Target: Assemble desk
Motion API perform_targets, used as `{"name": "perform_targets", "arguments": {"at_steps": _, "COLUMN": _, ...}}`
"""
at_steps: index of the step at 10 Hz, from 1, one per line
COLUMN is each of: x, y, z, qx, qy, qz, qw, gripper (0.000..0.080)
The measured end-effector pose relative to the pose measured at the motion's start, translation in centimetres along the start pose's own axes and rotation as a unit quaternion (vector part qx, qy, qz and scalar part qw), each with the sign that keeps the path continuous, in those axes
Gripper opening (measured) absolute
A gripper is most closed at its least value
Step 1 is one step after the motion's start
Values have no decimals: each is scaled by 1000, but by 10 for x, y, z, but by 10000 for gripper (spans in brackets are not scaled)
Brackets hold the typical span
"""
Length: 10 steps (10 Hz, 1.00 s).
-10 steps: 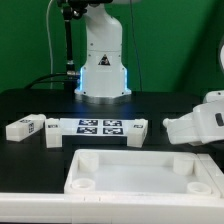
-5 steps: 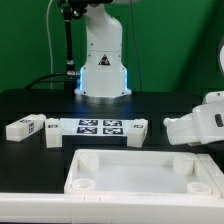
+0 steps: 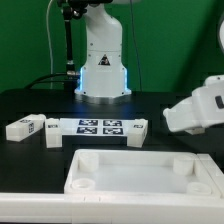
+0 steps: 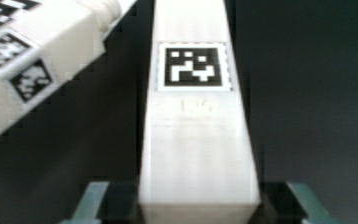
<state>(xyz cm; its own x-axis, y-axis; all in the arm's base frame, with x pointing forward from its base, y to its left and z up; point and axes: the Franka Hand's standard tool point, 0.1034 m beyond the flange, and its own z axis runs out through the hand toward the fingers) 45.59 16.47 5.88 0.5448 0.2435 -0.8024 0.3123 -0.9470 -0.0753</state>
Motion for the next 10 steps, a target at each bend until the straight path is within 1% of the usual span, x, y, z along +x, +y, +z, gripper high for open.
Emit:
{"name": "perform_targets", "arguments": {"at_steps": 1, "x": -4, "y": 6, "z": -10, "qx": 3, "qy": 14, "qz": -4, "qw": 1000, "gripper": 287}}
{"name": "perform_targets", "arguments": {"at_steps": 2, "x": 2, "y": 6, "z": -4, "qx": 3, "qy": 23, "qz": -4, "qw": 1000, "gripper": 287}}
{"name": "perform_targets", "arguments": {"at_steps": 5, "x": 4, "y": 5, "z": -4, "qx": 3, "qy": 31, "qz": -4, "qw": 1000, "gripper": 287}}
{"name": "perform_targets", "arguments": {"at_steps": 6, "x": 2, "y": 11, "z": -18, "qx": 5, "qy": 48, "qz": -16, "qw": 999, "gripper": 287}}
{"name": "perform_targets", "arguments": {"at_steps": 7, "x": -8, "y": 20, "z": -37, "qx": 7, "qy": 72, "qz": -16, "qw": 997, "gripper": 287}}
{"name": "perform_targets", "arguments": {"at_steps": 9, "x": -23, "y": 35, "z": -72, "qx": 5, "qy": 135, "qz": -12, "qw": 991, "gripper": 288}}
{"name": "perform_targets", "arguments": {"at_steps": 10, "x": -23, "y": 41, "z": -84, "qx": 3, "qy": 182, "qz": -8, "qw": 983, "gripper": 288}}
